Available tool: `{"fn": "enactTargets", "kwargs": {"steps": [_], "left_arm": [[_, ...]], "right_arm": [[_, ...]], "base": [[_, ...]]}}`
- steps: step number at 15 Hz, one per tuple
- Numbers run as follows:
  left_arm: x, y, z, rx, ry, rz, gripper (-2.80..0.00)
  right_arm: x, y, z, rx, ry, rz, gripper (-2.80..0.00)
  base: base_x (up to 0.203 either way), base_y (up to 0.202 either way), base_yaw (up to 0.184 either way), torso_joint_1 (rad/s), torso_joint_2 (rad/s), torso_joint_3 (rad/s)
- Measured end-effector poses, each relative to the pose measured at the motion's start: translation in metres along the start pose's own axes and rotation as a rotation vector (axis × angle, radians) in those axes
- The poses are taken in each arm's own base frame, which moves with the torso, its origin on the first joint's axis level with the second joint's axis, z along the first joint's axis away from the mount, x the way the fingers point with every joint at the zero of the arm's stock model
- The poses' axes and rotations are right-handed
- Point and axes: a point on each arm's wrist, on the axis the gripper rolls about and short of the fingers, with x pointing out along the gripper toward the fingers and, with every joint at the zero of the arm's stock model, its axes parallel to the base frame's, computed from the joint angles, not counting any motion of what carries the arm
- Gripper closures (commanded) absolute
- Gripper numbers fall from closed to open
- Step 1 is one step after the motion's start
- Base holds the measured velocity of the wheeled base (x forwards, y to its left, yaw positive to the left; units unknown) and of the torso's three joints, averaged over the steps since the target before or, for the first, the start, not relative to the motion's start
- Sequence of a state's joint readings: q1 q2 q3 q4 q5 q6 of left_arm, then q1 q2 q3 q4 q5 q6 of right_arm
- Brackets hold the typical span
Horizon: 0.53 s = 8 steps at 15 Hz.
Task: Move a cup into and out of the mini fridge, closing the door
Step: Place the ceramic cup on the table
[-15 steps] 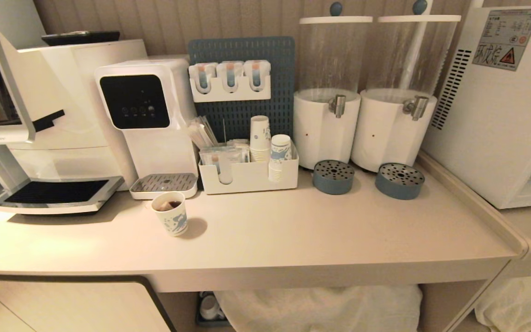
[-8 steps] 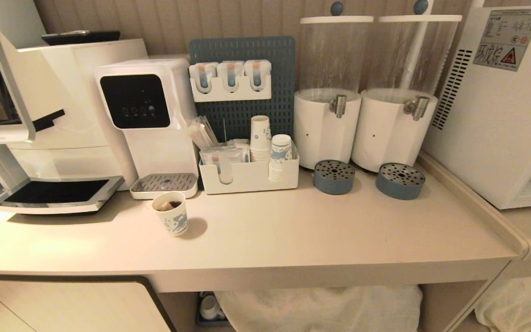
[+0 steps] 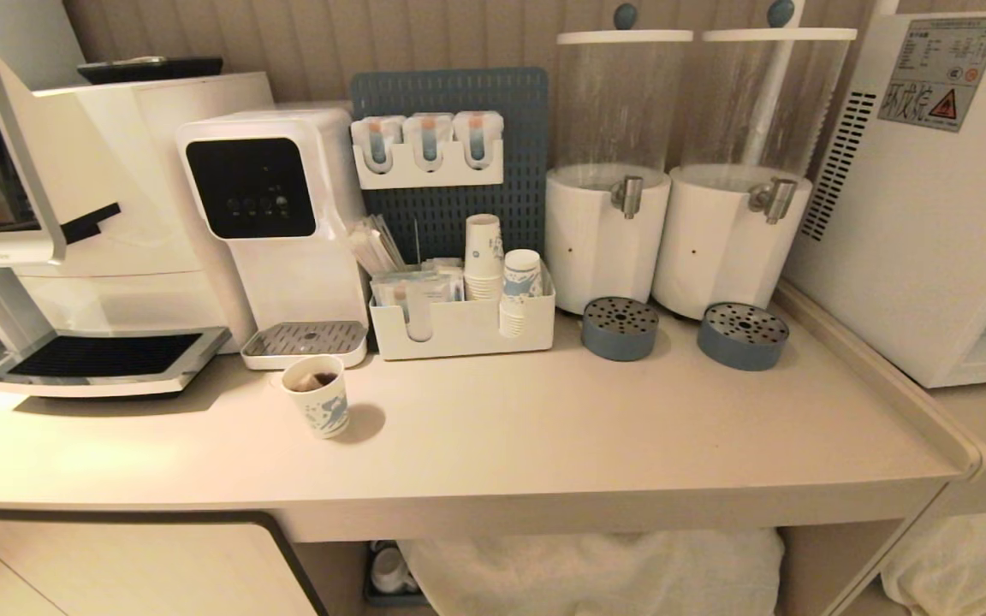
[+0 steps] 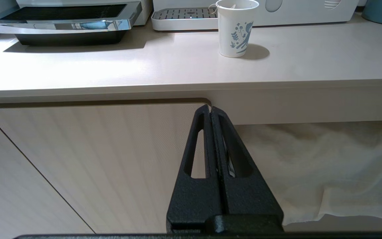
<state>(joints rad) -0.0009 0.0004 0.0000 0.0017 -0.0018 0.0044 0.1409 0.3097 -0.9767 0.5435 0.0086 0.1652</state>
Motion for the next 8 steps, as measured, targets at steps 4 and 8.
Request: {"fn": "enactTargets", "kwargs": {"steps": [4, 8], "left_arm": [[0.0, 0.0, 0.0, -0.001, 0.0, 0.001, 0.0], [0.0, 0.0, 0.0, -0.002, 0.0, 0.002, 0.0]], "right_arm": [[0.057, -0.018, 0.003, -0.001, 0.138, 0.11, 0.0], [0.128, 0.004, -0.011, -0.033, 0.19, 0.047, 0.0]], "base": [[0.0, 0.0, 0.0, 0.0, 0.0, 0.0], [0.0, 0.0, 0.0, 0.0, 0.0, 0.0]]}}
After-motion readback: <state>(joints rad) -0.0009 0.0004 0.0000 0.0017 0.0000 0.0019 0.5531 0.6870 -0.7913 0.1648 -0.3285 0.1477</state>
